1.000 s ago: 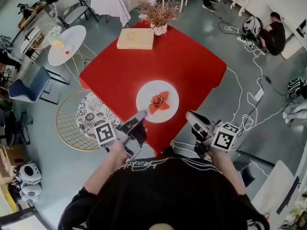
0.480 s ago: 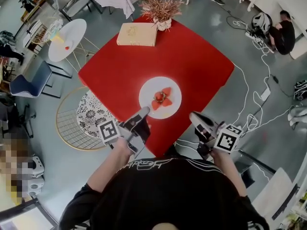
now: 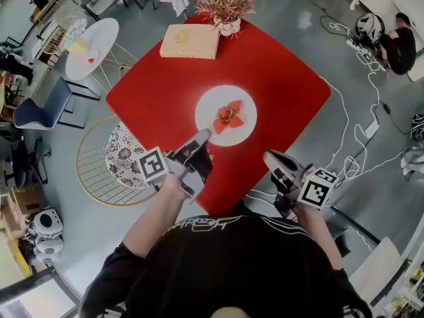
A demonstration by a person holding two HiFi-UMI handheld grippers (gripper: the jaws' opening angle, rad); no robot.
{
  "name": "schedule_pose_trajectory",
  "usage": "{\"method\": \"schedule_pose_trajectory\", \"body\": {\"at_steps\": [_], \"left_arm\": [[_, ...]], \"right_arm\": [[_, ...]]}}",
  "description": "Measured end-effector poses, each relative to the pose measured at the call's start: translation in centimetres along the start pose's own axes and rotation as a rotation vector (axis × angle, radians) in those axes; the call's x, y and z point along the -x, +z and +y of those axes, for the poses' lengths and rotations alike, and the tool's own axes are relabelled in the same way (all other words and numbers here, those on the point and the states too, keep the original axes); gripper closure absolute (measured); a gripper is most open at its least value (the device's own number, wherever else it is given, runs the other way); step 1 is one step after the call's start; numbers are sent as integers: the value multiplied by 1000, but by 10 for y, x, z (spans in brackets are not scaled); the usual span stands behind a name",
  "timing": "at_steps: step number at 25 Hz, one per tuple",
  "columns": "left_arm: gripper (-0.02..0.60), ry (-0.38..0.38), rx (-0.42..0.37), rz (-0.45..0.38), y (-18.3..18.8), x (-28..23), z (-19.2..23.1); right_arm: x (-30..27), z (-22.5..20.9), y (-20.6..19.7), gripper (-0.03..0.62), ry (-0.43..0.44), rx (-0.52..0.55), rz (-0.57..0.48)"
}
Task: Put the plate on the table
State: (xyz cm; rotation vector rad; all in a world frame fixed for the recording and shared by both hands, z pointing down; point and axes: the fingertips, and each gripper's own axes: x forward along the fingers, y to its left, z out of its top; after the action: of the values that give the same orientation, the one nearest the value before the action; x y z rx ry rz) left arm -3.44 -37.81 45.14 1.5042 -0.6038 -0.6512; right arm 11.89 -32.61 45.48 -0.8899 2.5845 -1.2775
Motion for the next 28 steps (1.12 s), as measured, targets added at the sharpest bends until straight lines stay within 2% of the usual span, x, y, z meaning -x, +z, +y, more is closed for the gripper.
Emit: {"method": "schedule_pose_trajectory", "body": {"at_steps": [9, 18, 23, 28], "left_arm": [[563, 88, 34, -29, 27, -33, 58], [563, 256, 41, -32, 37, -48, 120], [563, 302, -5, -31, 43, -53, 135], [563, 343, -7, -35, 44, -54, 145]], "right_arm": [[-11, -22, 4, 586, -7, -18, 35], [-12, -39, 10, 586, -20, -38, 40], [-12, -47, 14, 586, -29, -44, 43], [-10, -54, 20, 586, -35, -36, 33]]}}
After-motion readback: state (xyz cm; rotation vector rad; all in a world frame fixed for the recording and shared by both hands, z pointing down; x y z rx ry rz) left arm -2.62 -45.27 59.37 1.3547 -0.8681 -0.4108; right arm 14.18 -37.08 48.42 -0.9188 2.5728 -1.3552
